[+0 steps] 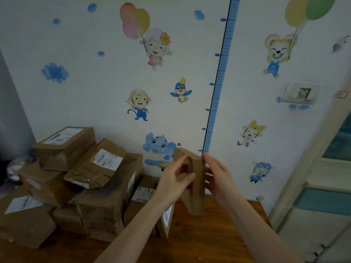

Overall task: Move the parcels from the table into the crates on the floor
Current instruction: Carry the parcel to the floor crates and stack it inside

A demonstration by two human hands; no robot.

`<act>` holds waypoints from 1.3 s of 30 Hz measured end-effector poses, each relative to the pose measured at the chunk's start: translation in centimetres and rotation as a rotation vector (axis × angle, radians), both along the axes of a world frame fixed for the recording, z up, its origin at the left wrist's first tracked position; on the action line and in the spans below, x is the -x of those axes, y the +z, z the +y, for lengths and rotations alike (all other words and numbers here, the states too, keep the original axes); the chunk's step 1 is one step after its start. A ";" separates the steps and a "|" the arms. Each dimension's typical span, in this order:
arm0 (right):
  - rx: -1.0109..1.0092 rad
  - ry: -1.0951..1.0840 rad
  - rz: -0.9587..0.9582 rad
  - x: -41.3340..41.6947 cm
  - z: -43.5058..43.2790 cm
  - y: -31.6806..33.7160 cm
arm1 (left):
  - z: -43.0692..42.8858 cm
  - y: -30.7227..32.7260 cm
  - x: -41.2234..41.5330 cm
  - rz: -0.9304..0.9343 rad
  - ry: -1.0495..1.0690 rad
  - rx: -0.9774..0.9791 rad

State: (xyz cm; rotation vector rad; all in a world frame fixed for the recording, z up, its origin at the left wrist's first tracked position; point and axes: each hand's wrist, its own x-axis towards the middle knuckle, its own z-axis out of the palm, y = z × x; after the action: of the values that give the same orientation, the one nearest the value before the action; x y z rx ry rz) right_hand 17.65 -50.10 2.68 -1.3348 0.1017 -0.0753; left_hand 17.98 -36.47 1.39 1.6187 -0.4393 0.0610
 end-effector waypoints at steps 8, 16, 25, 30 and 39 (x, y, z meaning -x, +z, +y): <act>-0.030 -0.006 0.036 0.5 0.7 -0.6 | -0.7 -0.2 -0.3 0.144 0.040 0.155; -0.038 -0.002 0.019 0.7 0.7 -0.7 | -0.5 0.1 0.1 0.078 0.038 0.107; -0.021 0.006 0.028 0.8 0.7 -0.6 | -0.2 -0.6 -0.1 0.129 0.052 0.096; 0.098 0.016 0.014 0.6 0.8 -0.7 | -0.3 -0.3 0.3 0.102 0.053 0.077; 0.681 -0.050 -0.051 0.3 0.9 -1.4 | 0.8 -0.4 -0.3 0.237 0.129 0.231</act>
State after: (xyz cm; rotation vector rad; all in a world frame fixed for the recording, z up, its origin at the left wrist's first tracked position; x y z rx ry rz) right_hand 17.37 -49.21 1.32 -2.0092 0.0674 -0.1992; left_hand 18.30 -35.69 0.95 1.4046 -0.1394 0.0159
